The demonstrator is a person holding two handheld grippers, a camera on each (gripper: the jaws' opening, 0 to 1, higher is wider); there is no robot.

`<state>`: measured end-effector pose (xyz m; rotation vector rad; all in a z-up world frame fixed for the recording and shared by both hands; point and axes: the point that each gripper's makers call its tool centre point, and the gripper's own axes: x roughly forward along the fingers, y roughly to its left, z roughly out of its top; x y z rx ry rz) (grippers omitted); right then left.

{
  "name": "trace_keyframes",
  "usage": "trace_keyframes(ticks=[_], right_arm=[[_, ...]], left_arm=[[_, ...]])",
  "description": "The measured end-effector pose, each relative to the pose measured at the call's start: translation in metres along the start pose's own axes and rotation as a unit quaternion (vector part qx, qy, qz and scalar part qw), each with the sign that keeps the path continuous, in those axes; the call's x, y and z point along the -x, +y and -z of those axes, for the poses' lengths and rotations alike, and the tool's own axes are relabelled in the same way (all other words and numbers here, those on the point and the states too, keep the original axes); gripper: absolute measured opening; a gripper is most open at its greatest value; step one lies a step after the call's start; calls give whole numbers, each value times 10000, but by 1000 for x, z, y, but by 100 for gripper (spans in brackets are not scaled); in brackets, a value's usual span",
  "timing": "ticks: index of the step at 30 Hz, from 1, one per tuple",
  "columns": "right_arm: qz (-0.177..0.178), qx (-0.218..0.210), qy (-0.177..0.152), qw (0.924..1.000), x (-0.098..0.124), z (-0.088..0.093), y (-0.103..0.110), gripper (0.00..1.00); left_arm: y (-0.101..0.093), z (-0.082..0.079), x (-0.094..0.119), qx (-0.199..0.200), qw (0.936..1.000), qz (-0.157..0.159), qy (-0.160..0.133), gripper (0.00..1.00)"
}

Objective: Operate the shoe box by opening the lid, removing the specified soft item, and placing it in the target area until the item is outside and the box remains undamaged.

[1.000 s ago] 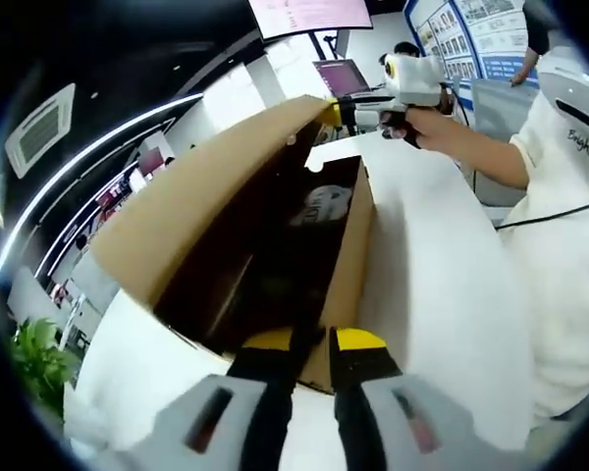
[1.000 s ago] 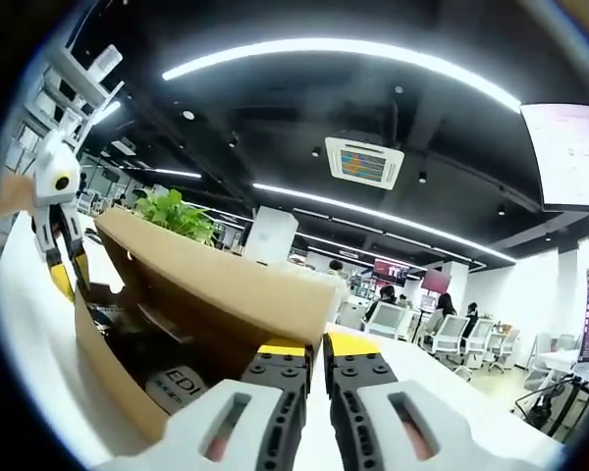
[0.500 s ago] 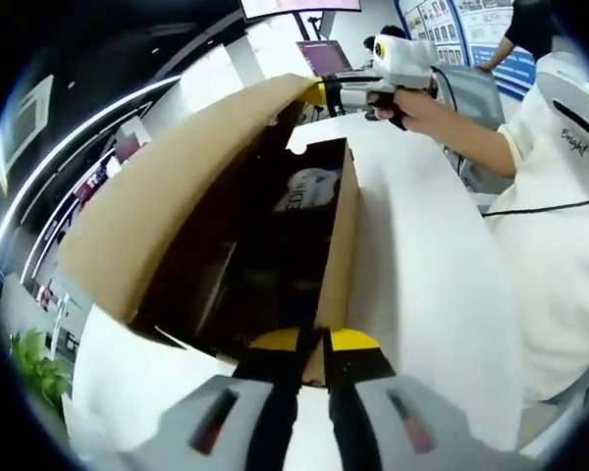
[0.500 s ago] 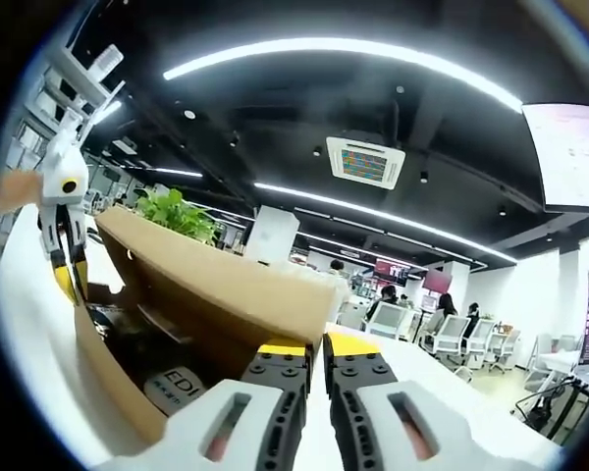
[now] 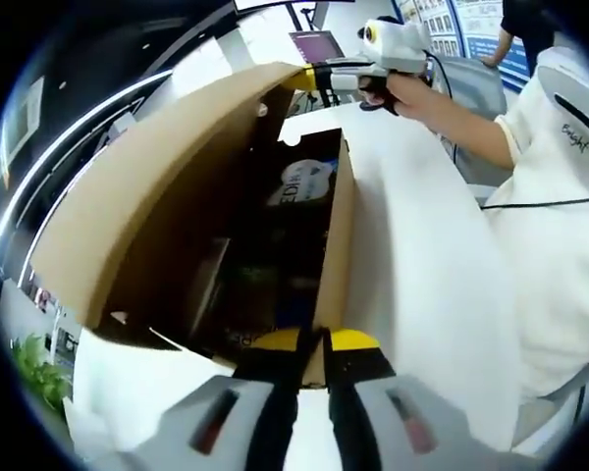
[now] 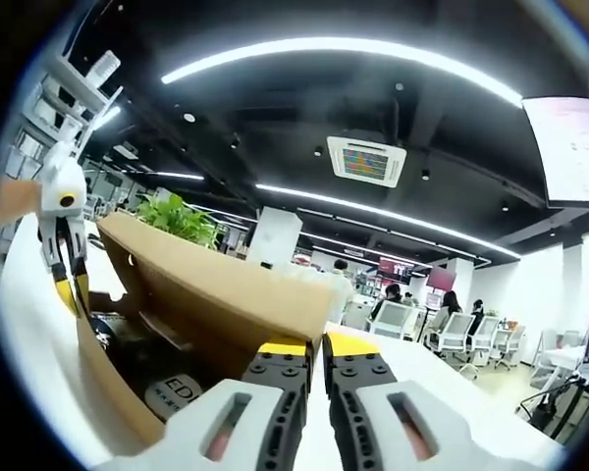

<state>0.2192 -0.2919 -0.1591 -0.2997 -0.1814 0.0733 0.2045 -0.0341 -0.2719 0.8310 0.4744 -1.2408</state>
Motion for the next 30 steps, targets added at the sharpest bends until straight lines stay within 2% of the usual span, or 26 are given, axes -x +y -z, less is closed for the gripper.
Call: trace_keyframes(ticks=[9,13,19,24,28,30], right_arm=[[-38,-19,9,10000,-6,-4,-5,2],[-104,-79,44,9999,-10,-3,-6,2],[-198,-26,62,9998,-13,-4,-7,2],[-267,84,81,9996,-21,-11,-10,2],[-313,97,118,9994,-26,-13,-11,2],[-356,158,168,9991,-27,-14,-11,2]], left_arm=[[-1,1,1,347,9993,-93,-80,7],[-7,-2,0,306,9994,121,66,6],[-7,-1,0,344,9990,292,72,6],[-9,-1,-1,369,9987,305,151,6],[-8,0,-2,314,9986,424,37,6],[-8,-1,-3,345,9983,465,96,5]])
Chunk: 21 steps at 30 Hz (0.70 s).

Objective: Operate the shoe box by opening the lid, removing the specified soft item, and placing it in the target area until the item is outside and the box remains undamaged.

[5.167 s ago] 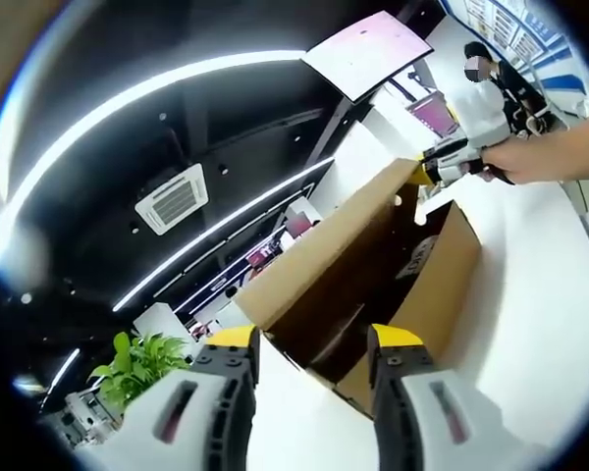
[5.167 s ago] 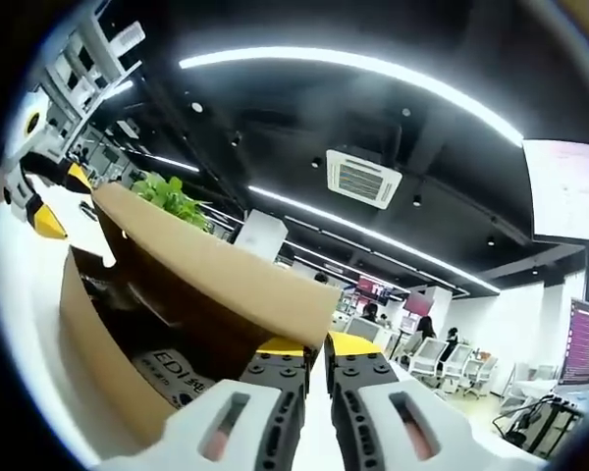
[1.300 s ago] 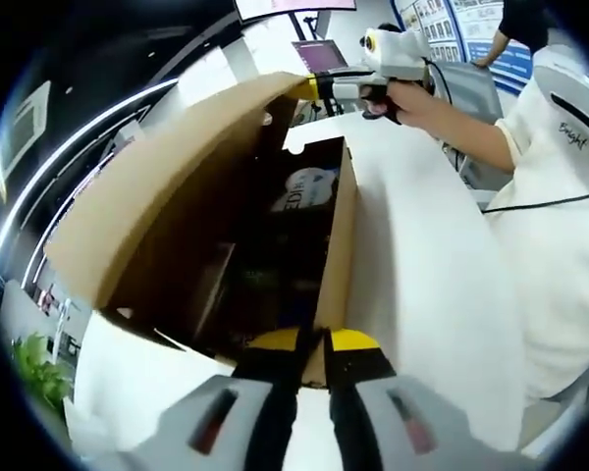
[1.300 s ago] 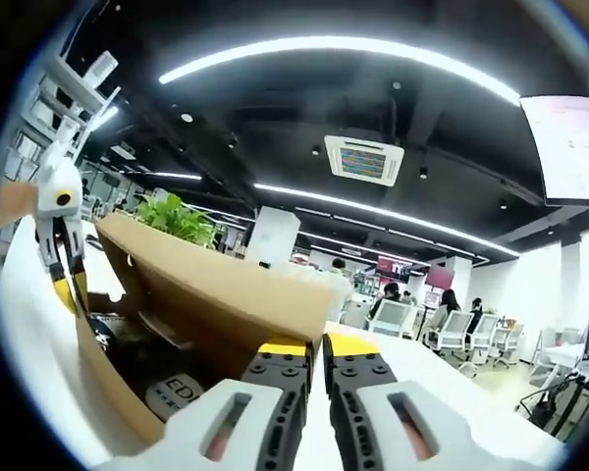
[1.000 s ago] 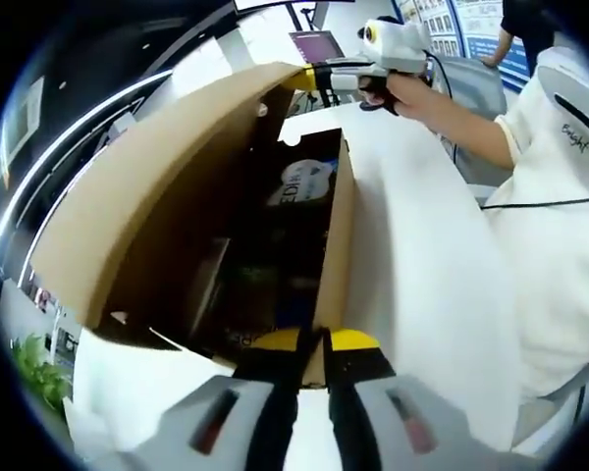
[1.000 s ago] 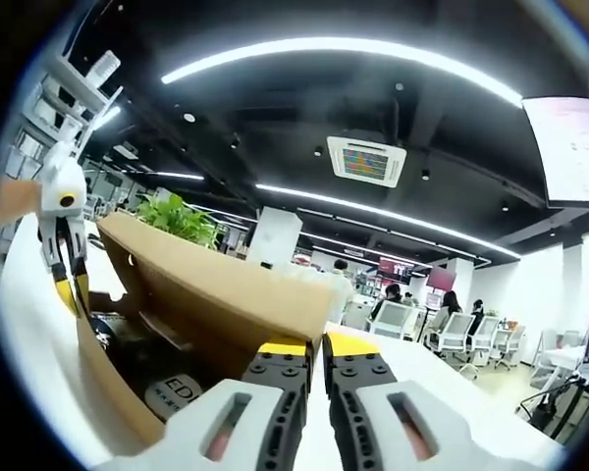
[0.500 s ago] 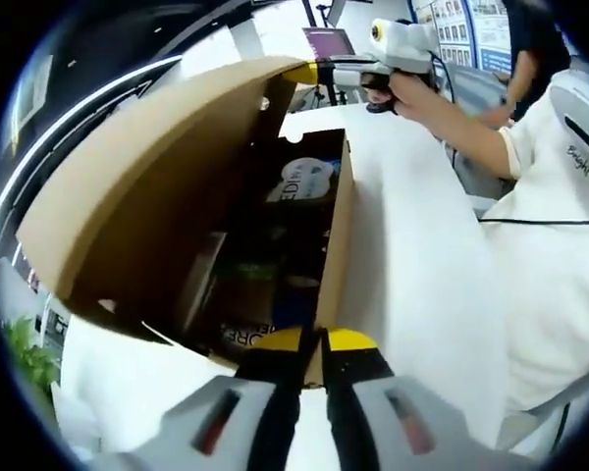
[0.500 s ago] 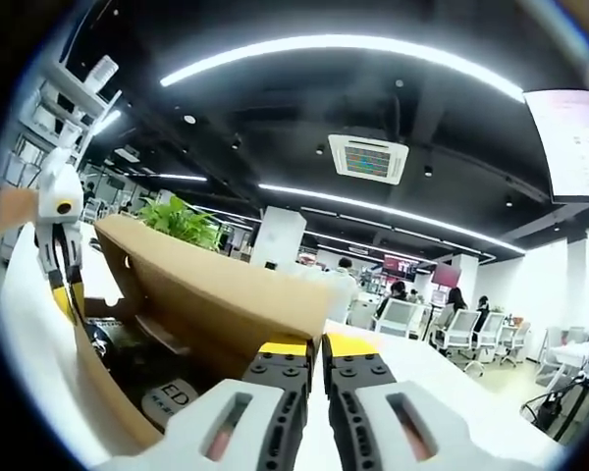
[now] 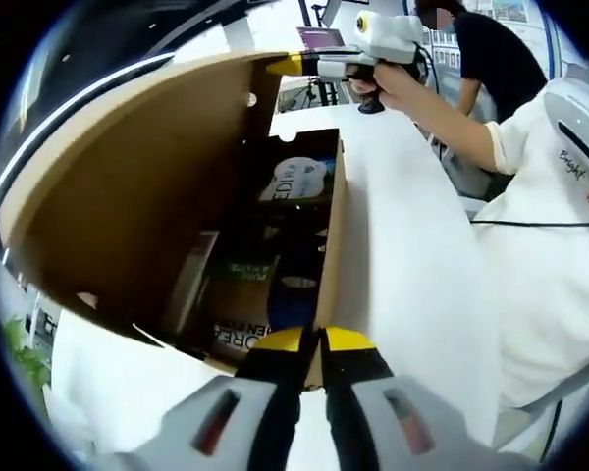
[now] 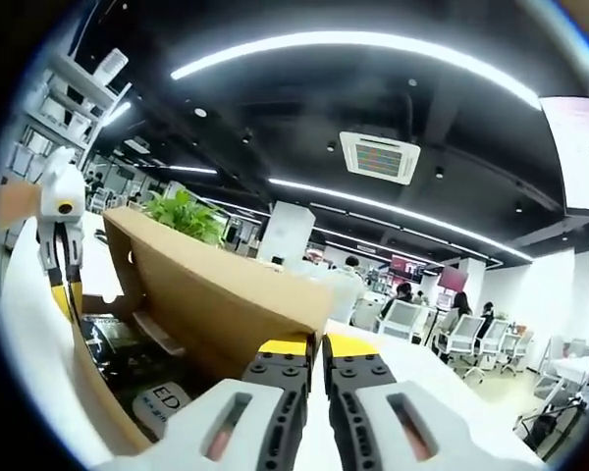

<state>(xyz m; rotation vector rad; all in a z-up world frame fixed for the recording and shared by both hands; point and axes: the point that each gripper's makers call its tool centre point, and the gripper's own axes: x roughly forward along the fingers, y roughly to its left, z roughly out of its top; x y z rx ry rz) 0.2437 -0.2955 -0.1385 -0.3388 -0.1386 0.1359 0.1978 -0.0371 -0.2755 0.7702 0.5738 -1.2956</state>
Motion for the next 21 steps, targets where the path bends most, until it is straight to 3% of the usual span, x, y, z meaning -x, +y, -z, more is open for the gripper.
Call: trace_keyframes(ticks=[5,12,21], right_arm=[[-105,73,31,9999,-3,0,-1,2],[-246,-130,60,9996,-8,-3,-4,2],[-231,3,131,9996,-11,-3,-4,2]], left_arm=[[-1,1,-1,9,9997,48,231,5],[-2,1,-2,-71,9995,91,294,5],[-4,2,-1,-111,9992,100,374,4]])
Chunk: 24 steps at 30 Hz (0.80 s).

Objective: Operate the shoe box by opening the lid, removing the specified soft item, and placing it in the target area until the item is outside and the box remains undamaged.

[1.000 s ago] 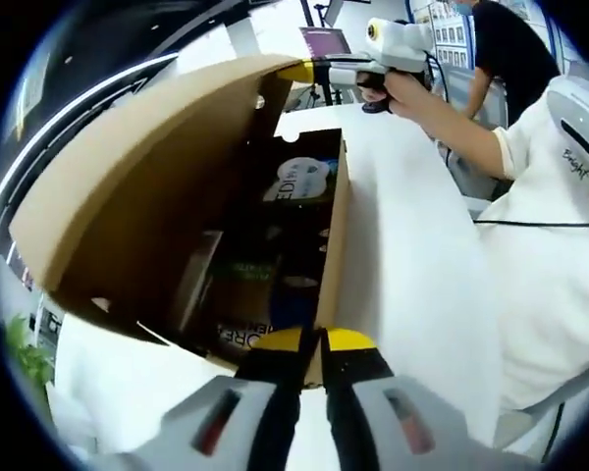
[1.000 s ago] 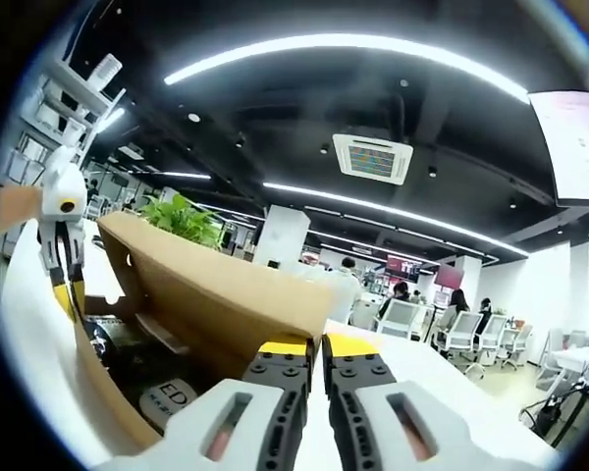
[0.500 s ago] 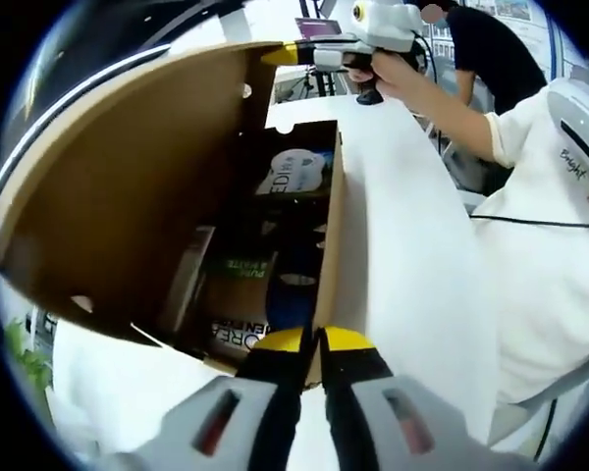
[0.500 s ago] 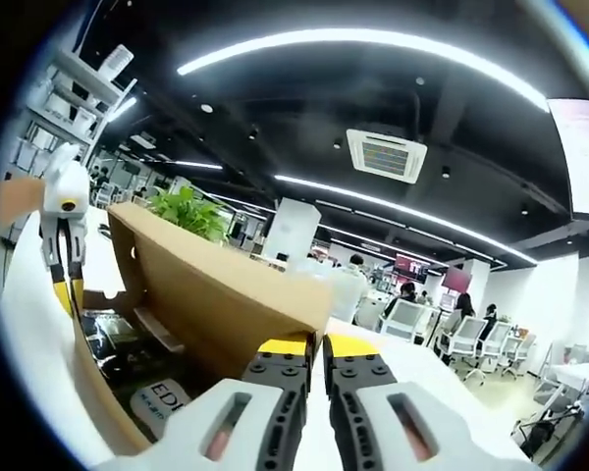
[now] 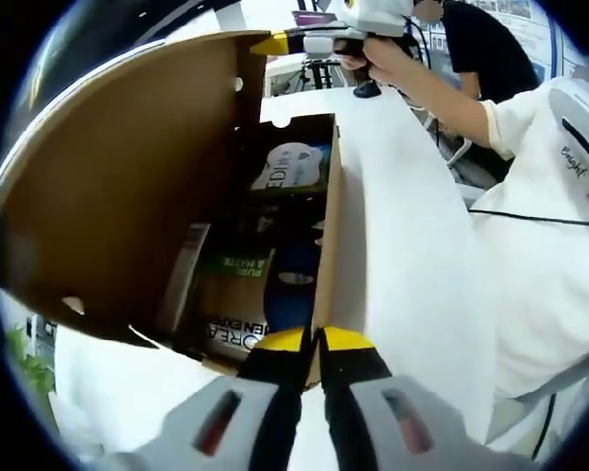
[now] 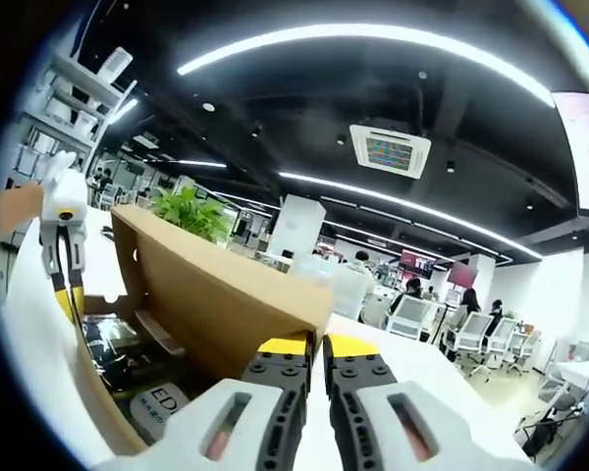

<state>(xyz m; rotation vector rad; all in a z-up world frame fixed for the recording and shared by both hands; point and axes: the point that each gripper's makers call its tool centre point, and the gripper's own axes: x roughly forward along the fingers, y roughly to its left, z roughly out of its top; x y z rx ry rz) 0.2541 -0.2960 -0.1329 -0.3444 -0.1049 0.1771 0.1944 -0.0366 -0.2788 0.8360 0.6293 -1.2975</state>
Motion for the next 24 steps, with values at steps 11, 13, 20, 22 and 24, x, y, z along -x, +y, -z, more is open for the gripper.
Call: trace_keyframes(ticks=[11,13,20,22,24], right_arm=[[-14,-54,136,9999,-5,-1,-3,2],[-48,-205,189,9996,-8,-2,-4,2],[-162,97,478,9987,-19,-6,-7,2],[-266,214,602,9976,-23,-5,-8,2],[-352,315,717,9963,-26,-5,-9,3]], left_arm=[[-2,-1,0,63,9999,71,-49,3],[-2,-1,0,40,10000,70,-59,3],[-2,-1,0,-60,10000,-34,1,3],[-2,-1,0,-89,9999,-50,40,3],[-2,-1,0,-90,9999,-42,51,3]])
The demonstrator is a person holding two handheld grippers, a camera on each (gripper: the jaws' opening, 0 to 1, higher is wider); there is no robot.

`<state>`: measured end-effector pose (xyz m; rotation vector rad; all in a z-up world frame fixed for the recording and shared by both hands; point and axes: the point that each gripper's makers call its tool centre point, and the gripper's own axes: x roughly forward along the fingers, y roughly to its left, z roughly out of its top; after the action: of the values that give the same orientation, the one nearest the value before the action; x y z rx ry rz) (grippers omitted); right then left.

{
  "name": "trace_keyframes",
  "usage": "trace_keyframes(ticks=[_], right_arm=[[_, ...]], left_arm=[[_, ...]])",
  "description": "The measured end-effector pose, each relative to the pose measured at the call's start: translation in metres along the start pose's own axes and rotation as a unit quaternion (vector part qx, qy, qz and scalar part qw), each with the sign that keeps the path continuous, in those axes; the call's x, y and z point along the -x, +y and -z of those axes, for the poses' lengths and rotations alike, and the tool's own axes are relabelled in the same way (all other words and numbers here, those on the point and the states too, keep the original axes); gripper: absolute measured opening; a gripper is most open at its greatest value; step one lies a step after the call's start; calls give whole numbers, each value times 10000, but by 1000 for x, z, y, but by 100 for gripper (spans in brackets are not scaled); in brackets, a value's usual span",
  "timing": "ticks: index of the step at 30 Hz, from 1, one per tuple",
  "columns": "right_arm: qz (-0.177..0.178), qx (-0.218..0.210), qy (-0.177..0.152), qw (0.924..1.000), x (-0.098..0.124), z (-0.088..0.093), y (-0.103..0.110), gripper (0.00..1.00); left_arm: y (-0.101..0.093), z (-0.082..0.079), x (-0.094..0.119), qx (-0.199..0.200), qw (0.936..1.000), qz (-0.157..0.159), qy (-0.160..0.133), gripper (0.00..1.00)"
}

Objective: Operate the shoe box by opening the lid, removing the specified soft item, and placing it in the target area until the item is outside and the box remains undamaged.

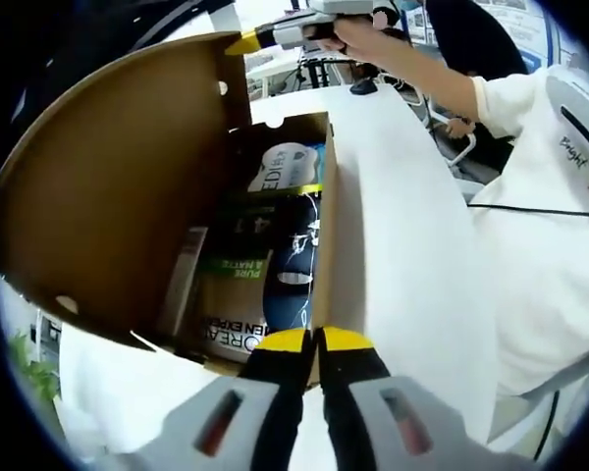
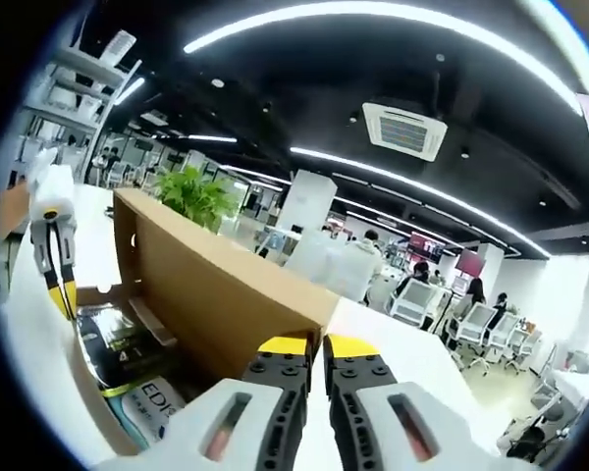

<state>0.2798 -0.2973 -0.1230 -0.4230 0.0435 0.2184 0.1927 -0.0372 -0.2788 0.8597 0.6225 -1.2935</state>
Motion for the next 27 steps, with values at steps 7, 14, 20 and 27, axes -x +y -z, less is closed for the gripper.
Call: trace_keyframes(ticks=[7,14,20,27], right_arm=[[-176,504,554,9970,-11,-3,-3,3],[-384,-149,576,9975,-15,-1,-6,3],[-467,-440,744,9952,-21,-3,-9,2],[-491,-601,827,9935,-28,-2,-13,2]], left_arm=[[1,0,0,-19,10000,-28,-10,3],[1,0,0,-29,10000,-59,-6,3],[2,0,0,-27,10000,-67,11,3],[2,-1,-1,-47,9999,-89,26,4]])
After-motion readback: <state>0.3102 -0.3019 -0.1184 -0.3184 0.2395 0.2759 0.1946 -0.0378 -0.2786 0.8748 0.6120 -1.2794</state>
